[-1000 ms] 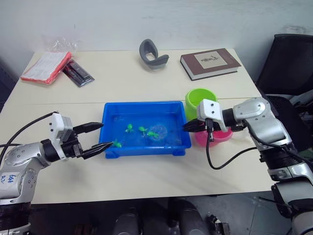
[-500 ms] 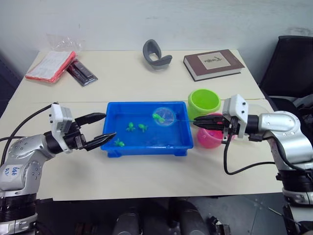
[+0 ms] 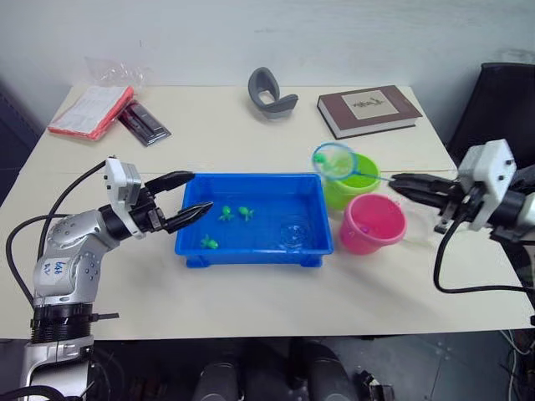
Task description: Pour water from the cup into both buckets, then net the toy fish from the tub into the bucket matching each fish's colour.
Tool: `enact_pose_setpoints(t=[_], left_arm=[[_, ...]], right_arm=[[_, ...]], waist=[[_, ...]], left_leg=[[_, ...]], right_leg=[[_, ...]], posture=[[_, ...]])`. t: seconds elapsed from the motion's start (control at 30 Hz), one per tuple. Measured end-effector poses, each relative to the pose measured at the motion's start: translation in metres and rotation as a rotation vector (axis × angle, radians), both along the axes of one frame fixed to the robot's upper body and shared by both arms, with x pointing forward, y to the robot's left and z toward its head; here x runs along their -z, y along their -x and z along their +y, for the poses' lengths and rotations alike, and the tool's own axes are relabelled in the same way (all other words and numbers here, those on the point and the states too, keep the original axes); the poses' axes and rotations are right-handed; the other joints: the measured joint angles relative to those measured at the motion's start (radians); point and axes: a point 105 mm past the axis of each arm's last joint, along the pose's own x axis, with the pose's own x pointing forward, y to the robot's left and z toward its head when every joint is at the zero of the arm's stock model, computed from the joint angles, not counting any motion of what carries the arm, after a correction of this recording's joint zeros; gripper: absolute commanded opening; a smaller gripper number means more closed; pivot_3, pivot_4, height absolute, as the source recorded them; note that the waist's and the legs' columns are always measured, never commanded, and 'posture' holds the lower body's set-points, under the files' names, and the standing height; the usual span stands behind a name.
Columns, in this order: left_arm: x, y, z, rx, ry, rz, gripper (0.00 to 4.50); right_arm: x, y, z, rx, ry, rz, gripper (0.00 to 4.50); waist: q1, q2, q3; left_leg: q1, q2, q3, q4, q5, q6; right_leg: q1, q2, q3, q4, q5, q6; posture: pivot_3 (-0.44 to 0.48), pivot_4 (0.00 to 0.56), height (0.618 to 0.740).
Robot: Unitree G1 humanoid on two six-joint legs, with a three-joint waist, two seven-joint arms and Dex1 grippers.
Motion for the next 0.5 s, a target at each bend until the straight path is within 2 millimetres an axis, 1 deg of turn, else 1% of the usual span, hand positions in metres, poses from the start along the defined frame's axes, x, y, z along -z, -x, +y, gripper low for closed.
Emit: enact_pose_setpoints(t=[0.13, 0.2, 0.33, 0.4, 0.5], left_arm=[[0.005, -0.001, -0.007, 0.016, -0.002, 0.005, 4.44], [0.006, -0.001, -0.009, 0.018, -0.002, 0.006, 4.44], [0.008, -0.001, -0.012, 0.017, -0.009, -0.006, 4.44], [0.01, -0.002, -0.014, 0.012, 0.002, -0.005, 4.44], [0.008, -0.002, -0.015, 0.003, 0.006, -0.009, 4.44]], right_arm=[[0.001, -0.02, -0.033, 0.165, 0.087, -0.116, 0.0], [0.003, -0.028, -0.043, 0.221, 0.139, -0.173, 0.0], [0.015, -0.044, -0.048, 0.268, 0.287, -0.281, 0.0], [0.023, -0.051, -0.044, 0.256, 0.368, -0.326, 0.0], [0.029, -0.056, -0.041, 0.237, 0.426, -0.364, 0.0]], waist=[[-0.003, 0.0, 0.0], [-0.004, 0.0, 0.0], [-0.005, 0.0, 0.0], [-0.005, 0.0, 0.0], [-0.006, 0.0, 0.0]], left_leg=[[0.001, 0.0, 0.002, 0.0, 0.0, 0.0], [0.001, 0.001, 0.002, 0.0, 0.0, 0.0], [0.002, 0.002, 0.003, 0.0, 0.001, -0.001], [0.002, 0.002, 0.003, 0.0, 0.001, -0.001], [0.002, 0.002, 0.003, 0.0, 0.001, -0.002]], right_leg=[[0.0, 0.004, 0.002, 0.0, 0.0, 0.0], [0.0, 0.005, 0.002, 0.0, 0.0, 0.0], [0.0, 0.006, 0.004, 0.0, 0.0, 0.0], [0.0, 0.006, 0.005, 0.0, 0.0, 0.0], [0.0, 0.006, 0.007, 0.0, 0.0, 0.0]], posture=[[0.0, 0.15, 0.74], [0.0, 0.15, 0.74], [0.0, 0.15, 0.74], [0.0, 0.15, 0.74], [0.0, 0.15, 0.74]])
